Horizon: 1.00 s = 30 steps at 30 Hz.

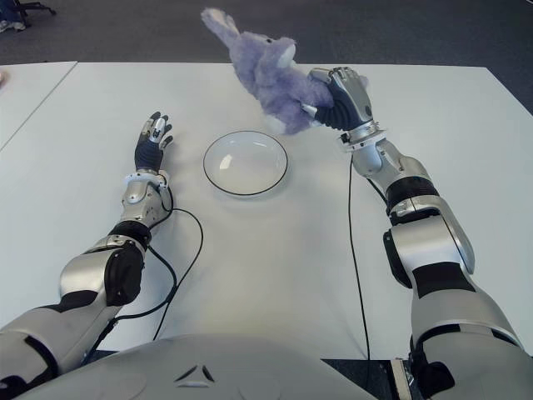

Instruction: Put the doll into the plate.

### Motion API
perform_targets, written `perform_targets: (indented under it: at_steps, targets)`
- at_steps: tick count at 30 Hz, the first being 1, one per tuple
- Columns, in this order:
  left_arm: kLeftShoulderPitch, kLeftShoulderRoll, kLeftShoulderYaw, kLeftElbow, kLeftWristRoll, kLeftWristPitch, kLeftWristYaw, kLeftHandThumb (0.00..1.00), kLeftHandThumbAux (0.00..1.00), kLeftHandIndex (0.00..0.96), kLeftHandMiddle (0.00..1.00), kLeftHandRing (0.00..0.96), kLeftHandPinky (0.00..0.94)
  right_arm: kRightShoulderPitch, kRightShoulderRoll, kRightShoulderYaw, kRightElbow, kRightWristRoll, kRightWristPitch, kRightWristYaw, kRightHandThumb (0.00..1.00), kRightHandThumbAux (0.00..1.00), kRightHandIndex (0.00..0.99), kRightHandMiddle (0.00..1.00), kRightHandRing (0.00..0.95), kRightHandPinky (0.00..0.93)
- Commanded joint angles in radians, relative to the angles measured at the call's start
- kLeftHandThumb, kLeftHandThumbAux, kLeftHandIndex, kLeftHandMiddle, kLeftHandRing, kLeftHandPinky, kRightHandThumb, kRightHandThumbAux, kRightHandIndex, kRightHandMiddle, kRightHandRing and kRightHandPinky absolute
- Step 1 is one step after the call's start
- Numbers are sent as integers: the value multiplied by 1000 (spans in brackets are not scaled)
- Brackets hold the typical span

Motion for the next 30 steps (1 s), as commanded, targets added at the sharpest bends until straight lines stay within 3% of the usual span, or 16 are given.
perform_targets:
  at_steps: [1, 11, 24, 30]
  targets:
    - [161, -72, -13, 120, 14, 135, 28, 0, 433, 106, 123, 104, 90, 35, 36, 20, -57, -31, -42, -20, 707, 718, 440, 888, 883, 875]
    - [170, -71, -27, 122, 30, 123, 38, 0, 428, 104, 119, 104, 95, 71, 39, 35, -110, -85, -53, -41, 707, 718, 439, 897, 892, 884]
    - [170, -79, -6, 121, -3, 117, 2, 0, 421, 102, 123, 107, 98, 83, 41, 44, -113, -74, -57, 56, 705, 720, 438, 911, 895, 887]
    - [160, -75, -28, 124, 20, 152, 58, 0, 434, 114, 132, 111, 96, 141, 60, 68, -165, -93, -77, 65, 704, 721, 438, 910, 896, 888]
